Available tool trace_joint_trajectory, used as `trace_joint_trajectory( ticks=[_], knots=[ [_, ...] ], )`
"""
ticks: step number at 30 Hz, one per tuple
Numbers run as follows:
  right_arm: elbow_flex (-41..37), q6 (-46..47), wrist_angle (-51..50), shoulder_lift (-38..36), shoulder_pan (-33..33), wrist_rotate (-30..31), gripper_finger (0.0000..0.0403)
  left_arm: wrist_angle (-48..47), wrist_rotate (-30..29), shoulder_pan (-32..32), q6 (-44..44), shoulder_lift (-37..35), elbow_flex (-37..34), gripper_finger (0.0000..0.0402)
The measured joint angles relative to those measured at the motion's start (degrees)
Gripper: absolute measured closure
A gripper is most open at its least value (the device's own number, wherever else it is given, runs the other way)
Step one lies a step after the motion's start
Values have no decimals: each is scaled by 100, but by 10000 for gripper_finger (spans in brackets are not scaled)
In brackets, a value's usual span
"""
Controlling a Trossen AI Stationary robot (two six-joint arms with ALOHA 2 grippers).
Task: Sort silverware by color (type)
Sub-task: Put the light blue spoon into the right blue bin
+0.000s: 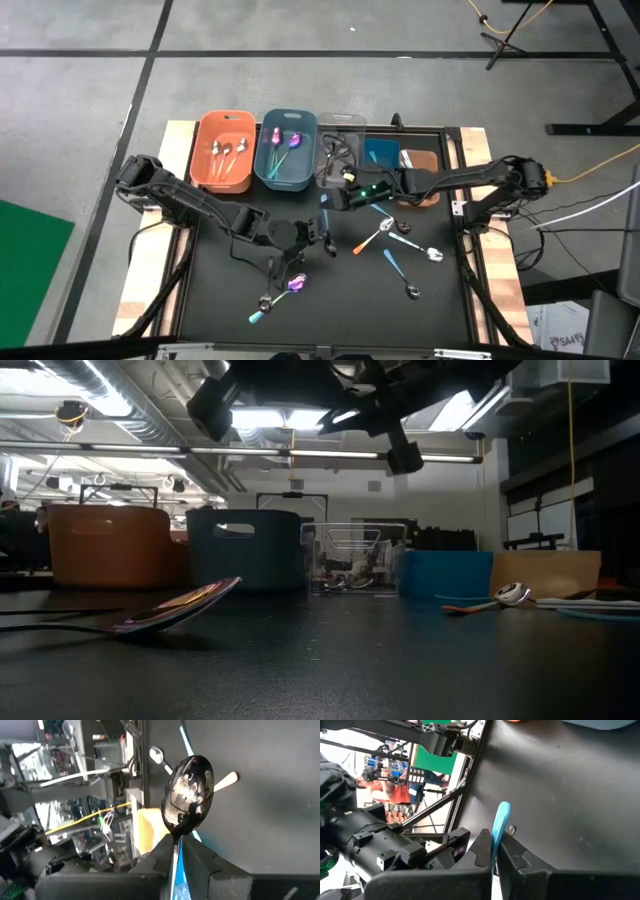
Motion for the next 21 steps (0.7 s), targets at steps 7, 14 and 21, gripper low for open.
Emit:
trace_joint_trajectory(
  ticks=[7, 14, 21],
  knots=[
    [-2, -223, -75, -118, -205, -140, 402, -37, -336, -22, -494, 0, 2, 372],
    [-4, -755, -610, -320, -627, -214, 402, -41, -555, 10, -1110, -4, 4, 372],
    [-4, -1613, -1569, -716, -1498, -685, 402, -77, -603, 159, -2074, -4, 5, 372]
  ],
)
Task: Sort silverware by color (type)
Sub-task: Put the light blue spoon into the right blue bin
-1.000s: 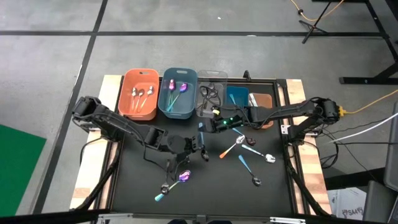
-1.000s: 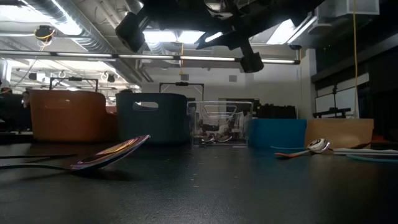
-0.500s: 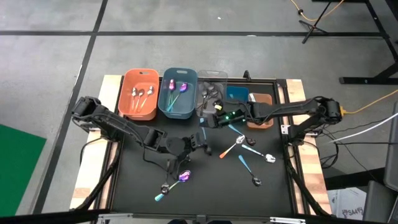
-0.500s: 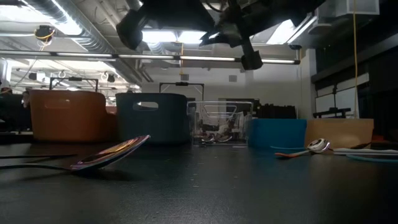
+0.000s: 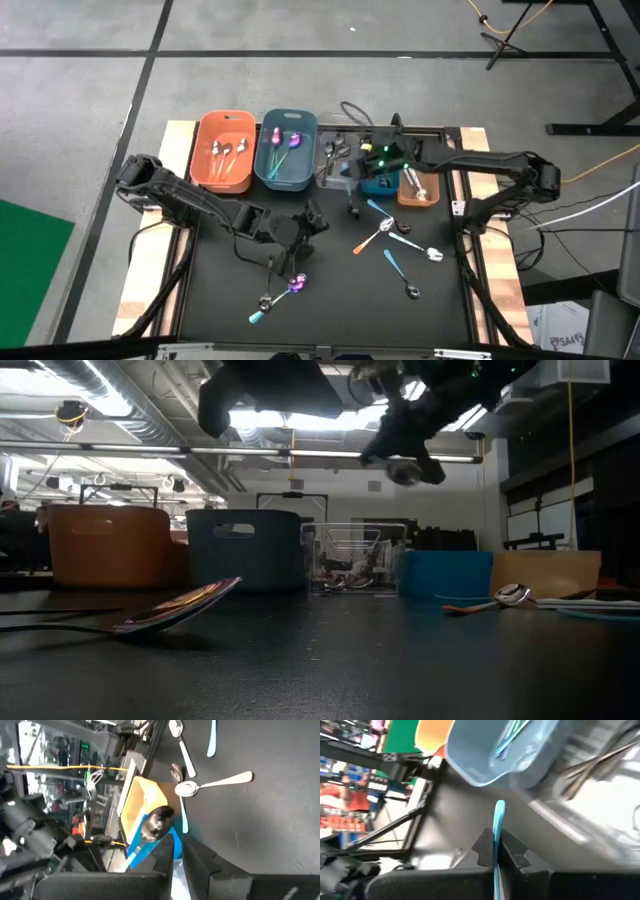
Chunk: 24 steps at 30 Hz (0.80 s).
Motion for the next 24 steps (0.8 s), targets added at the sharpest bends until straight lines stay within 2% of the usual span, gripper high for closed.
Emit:
trace_joint_trajectory(
  ticks=[8, 15, 24],
  knots=[
    [2, -1518, -1251, -152, -1336, -190, 402, -5, 99, 111, -172, 0, 1, 372],
    [4, -2139, -1412, 192, -2257, -6, 402, -5, 99, 163, -542, 0, 0, 372],
    [4, -2438, -1435, 747, -2668, 39, 403, -5, 97, 174, -733, 0, 2, 372]
  ],
)
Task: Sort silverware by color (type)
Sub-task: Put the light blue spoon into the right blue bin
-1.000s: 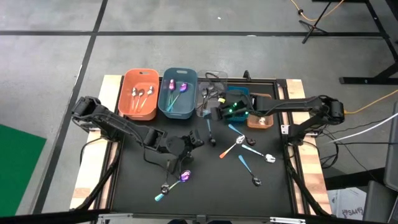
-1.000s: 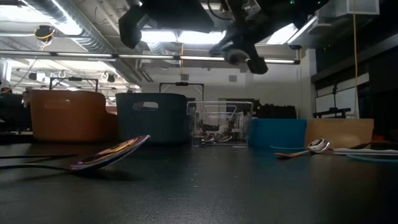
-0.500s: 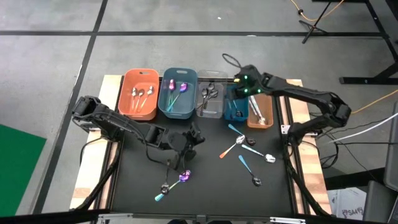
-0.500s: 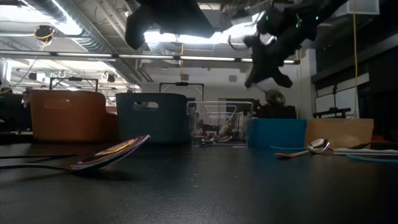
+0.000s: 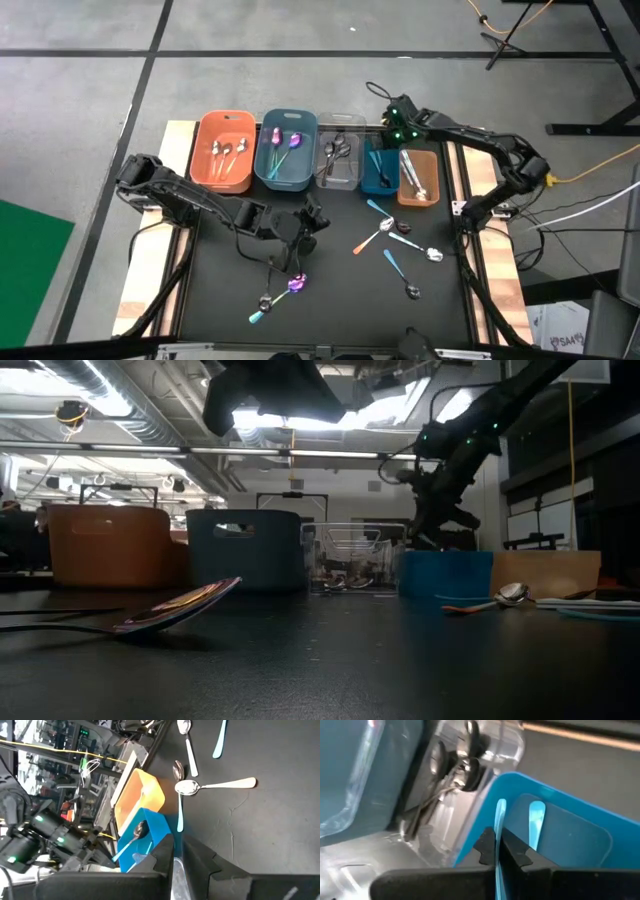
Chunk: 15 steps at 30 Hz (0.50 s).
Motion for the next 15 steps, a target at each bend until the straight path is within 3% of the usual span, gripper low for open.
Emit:
trace_joint_trajectory(
  ticks=[5, 15],
  knots=[
    [0, 0, 7, 335, 0, 29, 403, 0, 0, 49, 1, 0, -2, 372],
    [0, 22, -2, 577, 5, 656, 402, -7, -2, 130, -347, 0, -1, 372]
  ],
)
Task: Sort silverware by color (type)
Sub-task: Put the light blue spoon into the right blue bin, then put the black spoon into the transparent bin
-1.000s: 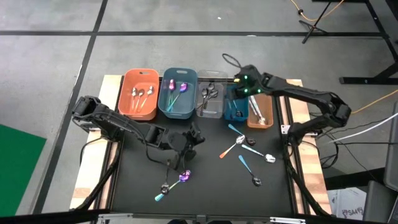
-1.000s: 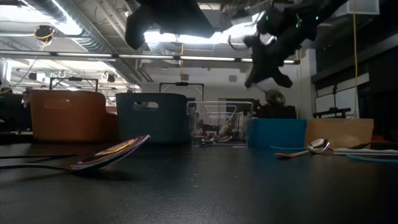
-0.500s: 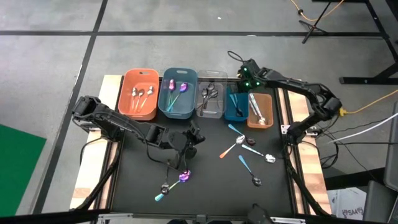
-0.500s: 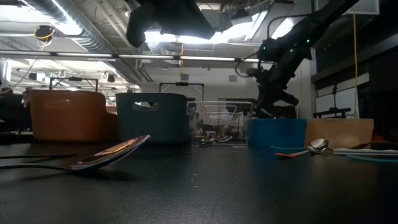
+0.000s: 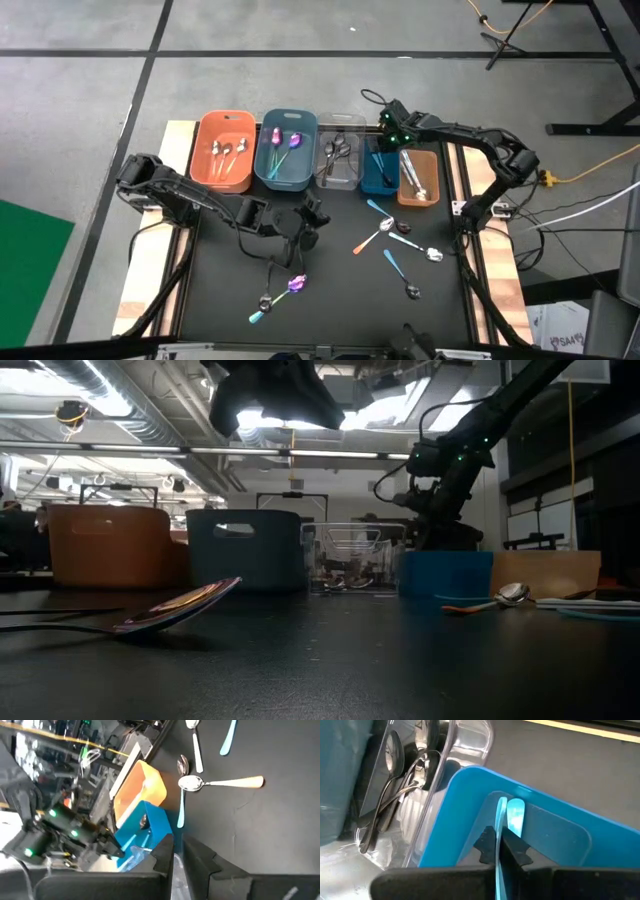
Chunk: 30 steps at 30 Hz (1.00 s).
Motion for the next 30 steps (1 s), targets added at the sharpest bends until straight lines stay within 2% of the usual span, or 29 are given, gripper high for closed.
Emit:
trace_joint_trajectory(
  ticks=[6, 10, 14, 21, 26, 30],
  knots=[
    [0, 0, 0, 2, 0, 21, 402, -241, -7, 0, -1839, 0, 1, 372],
    [0, 0, 0, 2, 0, 99, 400, -850, -37, -2, -3445, 0, 1, 372],
    [0, -2, 0, 2, 0, 101, 375, -1570, 3, -2, -4631, 0, 1, 372],
    [0, -1, 0, 2, 0, 100, 328, -2268, 890, -10, -6355, 0, 1, 372],
    [0, -2, 0, 2, 0, 98, 325, -2945, 1610, -102, -6726, 0, 1, 372],
    [0, 0, -2, 2, 0, 98, 325, -3415, 2510, -174, -6317, 0, 1, 372]
  ],
)
